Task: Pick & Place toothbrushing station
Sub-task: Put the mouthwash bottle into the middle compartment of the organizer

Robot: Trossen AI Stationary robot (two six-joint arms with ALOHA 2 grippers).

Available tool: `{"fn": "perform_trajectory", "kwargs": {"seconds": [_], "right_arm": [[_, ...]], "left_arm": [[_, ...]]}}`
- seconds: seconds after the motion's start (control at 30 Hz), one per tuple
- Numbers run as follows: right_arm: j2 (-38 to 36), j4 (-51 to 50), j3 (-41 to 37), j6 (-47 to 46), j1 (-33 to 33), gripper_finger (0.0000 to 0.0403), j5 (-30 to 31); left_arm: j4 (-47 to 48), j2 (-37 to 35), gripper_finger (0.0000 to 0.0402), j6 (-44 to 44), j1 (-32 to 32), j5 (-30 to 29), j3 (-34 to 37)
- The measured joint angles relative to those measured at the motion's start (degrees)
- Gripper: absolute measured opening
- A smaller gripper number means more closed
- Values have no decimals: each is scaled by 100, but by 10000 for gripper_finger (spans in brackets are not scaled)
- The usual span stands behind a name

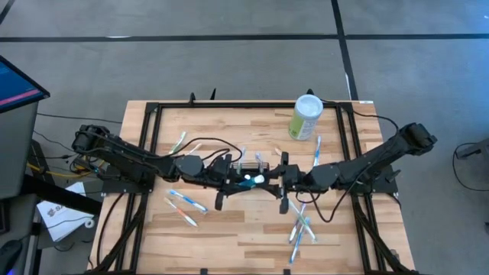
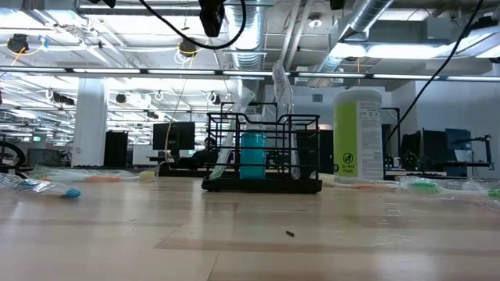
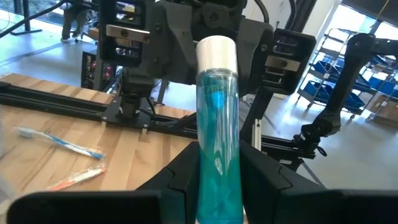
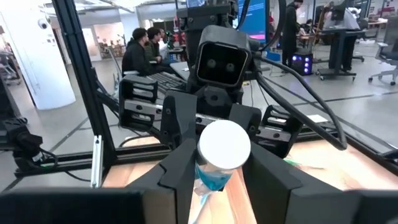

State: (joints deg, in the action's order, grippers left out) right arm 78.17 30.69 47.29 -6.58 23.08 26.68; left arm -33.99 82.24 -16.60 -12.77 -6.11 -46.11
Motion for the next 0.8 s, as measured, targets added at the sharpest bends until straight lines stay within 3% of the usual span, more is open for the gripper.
{"fn": "perform_trajectory", "kwargs": {"seconds": [0.2, 0.57, 0.8], "right_arm": [[-33, 129, 1, 100, 62, 102, -17], [-61, 401, 2, 243, 80, 136, -94], [-61, 264, 9, 204, 80, 124, -114]], "left_arm": [[-51, -2, 81, 13, -1, -2, -13], [23, -2, 81, -2, -16, 1, -2], [60, 0, 81, 0, -14, 0, 8]]}}
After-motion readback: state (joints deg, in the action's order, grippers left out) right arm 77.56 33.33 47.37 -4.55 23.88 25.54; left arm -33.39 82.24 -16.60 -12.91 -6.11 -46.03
